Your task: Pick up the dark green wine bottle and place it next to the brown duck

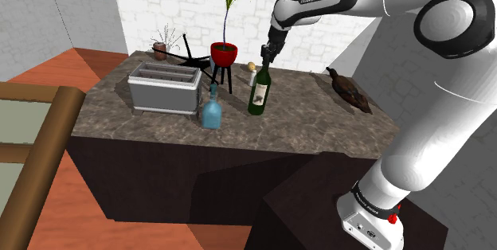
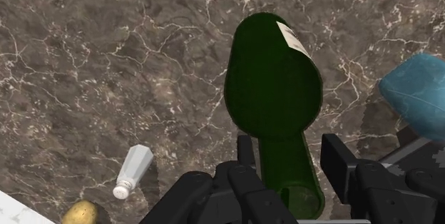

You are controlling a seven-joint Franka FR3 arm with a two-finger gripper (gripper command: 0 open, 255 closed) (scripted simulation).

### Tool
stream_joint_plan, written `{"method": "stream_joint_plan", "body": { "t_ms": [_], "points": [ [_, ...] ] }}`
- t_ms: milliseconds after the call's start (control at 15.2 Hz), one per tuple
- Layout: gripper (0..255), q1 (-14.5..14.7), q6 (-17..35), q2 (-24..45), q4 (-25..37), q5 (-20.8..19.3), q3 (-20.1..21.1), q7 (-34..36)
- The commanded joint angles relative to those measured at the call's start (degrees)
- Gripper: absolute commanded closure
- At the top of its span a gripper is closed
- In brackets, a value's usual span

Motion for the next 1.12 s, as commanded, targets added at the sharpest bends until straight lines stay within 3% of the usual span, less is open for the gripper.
{"method": "stream_joint_plan", "body": {
  "t_ms": [0,1056],
  "points": [
    [255,0.03,-1.54,-0.18,1.38,0.0,0.02,0.02],
    [255,0.05,-13.76,-0.72,13.06,0.07,0.03,-0.25]
  ]
}}
